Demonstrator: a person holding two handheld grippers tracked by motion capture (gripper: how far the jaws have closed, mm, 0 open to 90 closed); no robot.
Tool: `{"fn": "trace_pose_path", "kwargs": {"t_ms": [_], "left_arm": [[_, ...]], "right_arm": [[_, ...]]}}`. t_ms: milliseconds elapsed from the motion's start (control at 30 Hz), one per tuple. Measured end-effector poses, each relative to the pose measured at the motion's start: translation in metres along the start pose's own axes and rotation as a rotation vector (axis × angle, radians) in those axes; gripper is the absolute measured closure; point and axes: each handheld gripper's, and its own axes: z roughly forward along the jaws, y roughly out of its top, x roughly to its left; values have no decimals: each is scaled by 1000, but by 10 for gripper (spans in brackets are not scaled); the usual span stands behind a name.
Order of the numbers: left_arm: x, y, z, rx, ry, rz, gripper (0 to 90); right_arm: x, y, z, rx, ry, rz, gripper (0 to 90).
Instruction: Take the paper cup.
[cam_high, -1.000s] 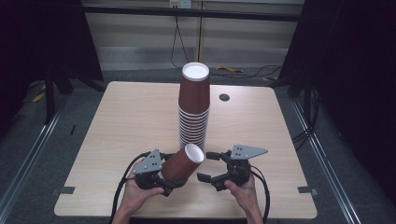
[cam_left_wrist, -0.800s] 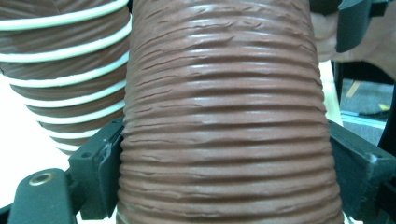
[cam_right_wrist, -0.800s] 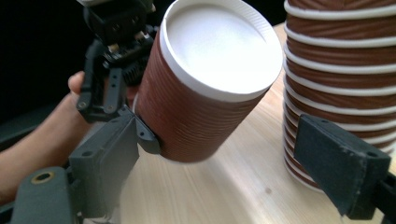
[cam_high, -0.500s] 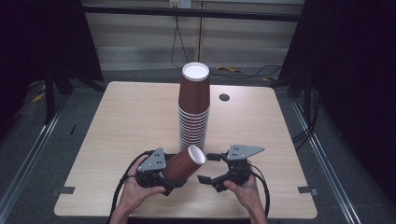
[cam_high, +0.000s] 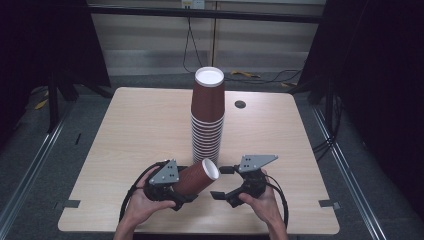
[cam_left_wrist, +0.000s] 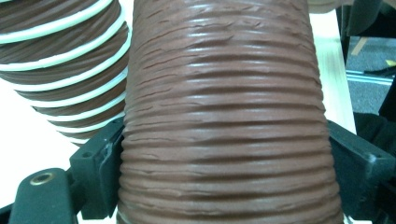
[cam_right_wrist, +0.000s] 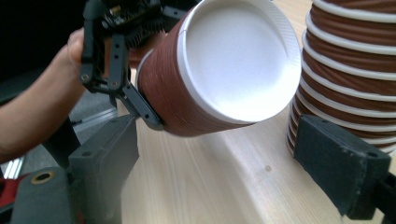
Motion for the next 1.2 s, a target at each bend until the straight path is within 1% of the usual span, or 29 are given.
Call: {"fn": "trace_pose_path", "kwargs": {"t_ms": [67, 133, 267, 333, 367, 400, 500, 567, 633, 767, 867, 1000, 1067, 1167, 1200], "left_arm": [[0, 1, -1, 29, 20, 12, 135], [0, 1, -3, 35, 17, 23, 136], [0, 2, -4, 77, 31, 40, 136], [0, 2, -4, 83, 24, 42, 136], [0, 2, -3, 83, 19, 43, 136], [0, 2, -3, 88, 14, 53, 136], [-1, 4, -2, 112, 12, 63, 136], [0, 4, -1, 127, 8, 70, 136], [0, 4, -1, 132, 2, 74, 136], [-1, 3, 1, 156, -4, 90, 136], [-1, 4, 2, 179, -10, 101, 136], [-1, 4, 3, 185, -25, 100, 136], [-1, 3, 4, 186, -25, 95, 136], [-2, 3, 6, 212, -29, 101, 136], [-2, 3, 6, 220, -32, 108, 136]], "right_arm": [[1, 1, 1, 28, -11, -11, 132], [1, 2, 2, 39, -2, -22, 131], [-1, 2, 3, 54, 2, -22, 132], [-1, 2, 4, 67, -6, -28, 134], [-1, 3, 4, 83, -19, -33, 134], [-1, 3, 5, 99, -27, -43, 134], [0, 6, 8, 135, -38, -55, 138], [1, 7, 12, 167, -33, -67, 141], [1, 8, 15, 185, -24, -70, 144], [1, 9, 18, 235, -49, -86, 145], [0, 10, 20, 257, -49, -93, 145], [-1, 12, 19, 269, -40, -98, 145], [-2, 12, 21, 288, -32, -102, 148], [-2, 13, 23, 318, -32, -112, 155], [-2, 14, 24, 327, -33, -106, 155]]}}
